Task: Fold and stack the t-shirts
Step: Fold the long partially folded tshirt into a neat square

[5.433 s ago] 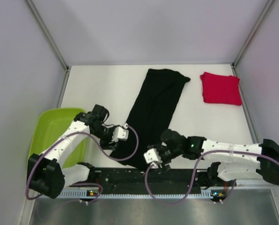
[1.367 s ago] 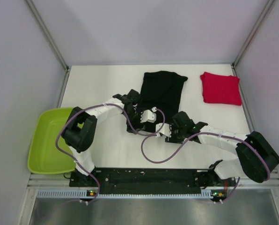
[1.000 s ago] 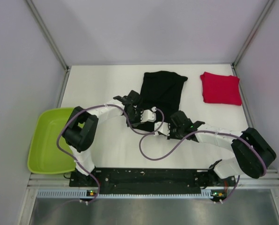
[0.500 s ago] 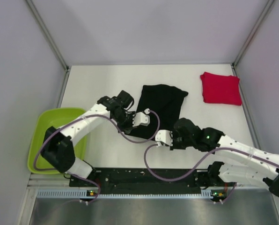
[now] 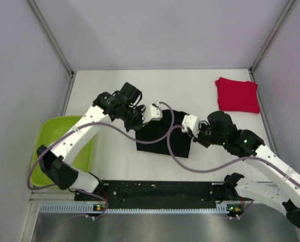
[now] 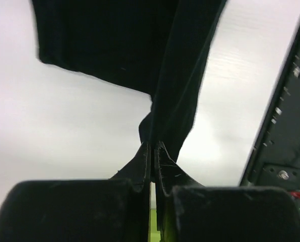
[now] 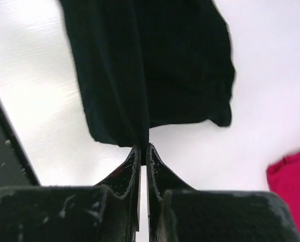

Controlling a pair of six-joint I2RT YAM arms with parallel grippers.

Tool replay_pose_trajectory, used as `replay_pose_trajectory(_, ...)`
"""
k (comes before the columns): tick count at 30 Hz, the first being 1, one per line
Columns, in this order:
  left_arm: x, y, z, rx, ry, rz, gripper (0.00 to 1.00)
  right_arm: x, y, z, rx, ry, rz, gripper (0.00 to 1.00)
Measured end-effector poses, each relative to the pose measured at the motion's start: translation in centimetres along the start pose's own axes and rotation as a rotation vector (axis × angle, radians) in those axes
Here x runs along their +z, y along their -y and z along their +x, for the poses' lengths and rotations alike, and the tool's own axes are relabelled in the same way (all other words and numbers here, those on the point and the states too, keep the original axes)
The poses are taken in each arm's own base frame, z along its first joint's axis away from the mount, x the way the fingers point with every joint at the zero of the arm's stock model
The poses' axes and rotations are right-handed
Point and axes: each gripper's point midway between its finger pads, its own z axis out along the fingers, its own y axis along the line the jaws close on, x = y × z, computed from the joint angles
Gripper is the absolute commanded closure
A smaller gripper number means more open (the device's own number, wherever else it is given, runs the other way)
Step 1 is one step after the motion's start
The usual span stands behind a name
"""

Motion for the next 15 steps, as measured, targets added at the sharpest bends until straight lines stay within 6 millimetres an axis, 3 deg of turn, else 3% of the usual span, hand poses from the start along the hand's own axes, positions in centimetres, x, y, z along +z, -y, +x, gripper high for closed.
replay_pose_trajectory(4, 1.2, -5.4, -3.1, -0.018, 0.025, -0.090, 1.00, 0.8, 5.6, 1.7, 0.141, -0.021, 0.137, 1.00)
replay_pose_trajectory(7, 2.9, -9.8, -4.7, -0.042, 0.027, -0.143, 1.00, 2.6, 9.5, 3.5, 0.236, -0.061, 0.193, 1.00)
replay_pose_trajectory(15, 8.8, -17.8, -4.8, -0.118, -0.049, -0.216, 1.00, 6.9, 15.6, 6.9, 0.359, -0.143, 0.217, 1.00)
